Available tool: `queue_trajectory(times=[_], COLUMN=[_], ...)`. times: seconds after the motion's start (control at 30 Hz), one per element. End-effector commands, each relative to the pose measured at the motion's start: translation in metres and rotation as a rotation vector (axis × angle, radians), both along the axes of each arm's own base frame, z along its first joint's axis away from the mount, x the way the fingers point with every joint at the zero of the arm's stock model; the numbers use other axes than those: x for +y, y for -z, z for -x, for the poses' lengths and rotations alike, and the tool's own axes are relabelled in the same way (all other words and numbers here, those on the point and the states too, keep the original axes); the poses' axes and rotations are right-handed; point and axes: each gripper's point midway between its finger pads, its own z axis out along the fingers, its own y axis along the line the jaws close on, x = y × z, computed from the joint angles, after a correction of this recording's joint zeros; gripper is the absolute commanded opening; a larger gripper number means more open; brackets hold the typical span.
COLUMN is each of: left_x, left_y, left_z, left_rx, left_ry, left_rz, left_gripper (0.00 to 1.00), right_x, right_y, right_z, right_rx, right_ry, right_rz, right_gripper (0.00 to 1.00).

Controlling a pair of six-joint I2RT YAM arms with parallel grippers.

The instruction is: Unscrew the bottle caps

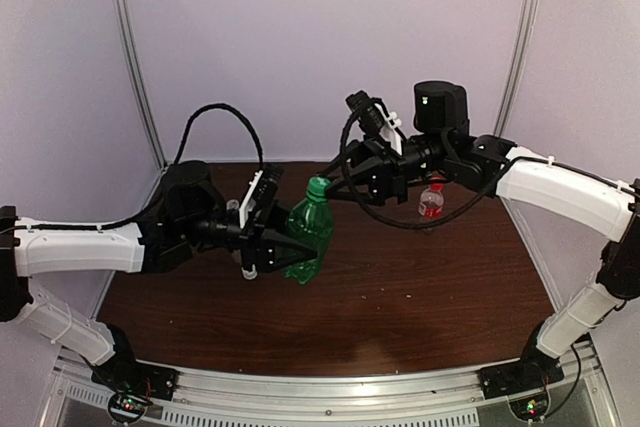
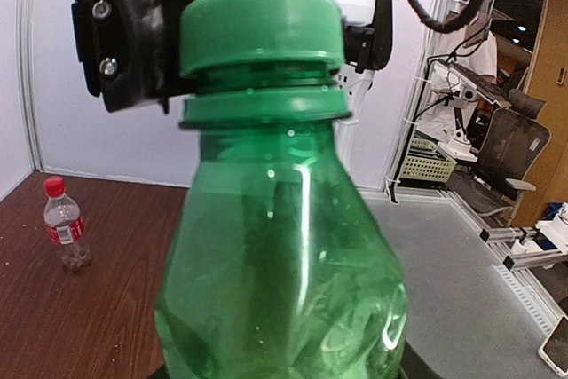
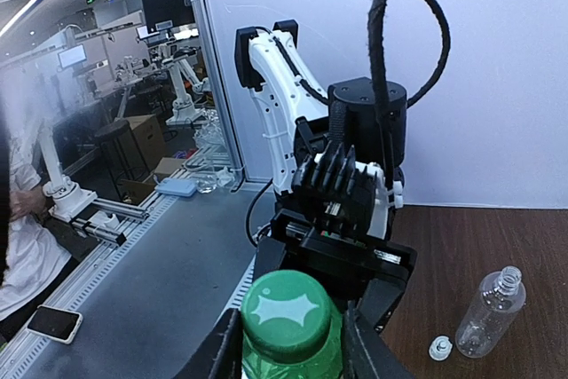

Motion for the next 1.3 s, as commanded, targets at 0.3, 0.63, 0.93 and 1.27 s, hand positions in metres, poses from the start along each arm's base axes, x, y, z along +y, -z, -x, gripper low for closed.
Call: queue_trajectory(times=[0.3, 0.63, 0.93, 1.27], left_x=[0.001, -0.002, -0.003, -0.005], left_y=[-0.027, -0.023, -0.016, -0.006], left_z=[-0.002, -0.021, -0.051, -0.068], left_rx=[-0.108, -0.096, -0.08, -0.057], left_ry=[-0.029, -0.136, -0.298, -0.377], left_rz=[0.086, 0.056, 0.015, -0.018], left_gripper=[0.33, 0.33, 0.33, 0.33], right_x=[-0.019, -0.032, -0.032, -0.006], right_y=[-0.017, -0.037, -0.031, -0.012], right_z=[-0.003, -0.028, -0.079, -0.083], right_rx=[0.036, 0.084, 0.29, 0.298], right_ry=[0.093, 0.36, 0.68, 0.723], right_rz=[-0.037, -0.047, -0.061, 0.004], right_gripper=[0.61, 0.69, 0.7, 0.77])
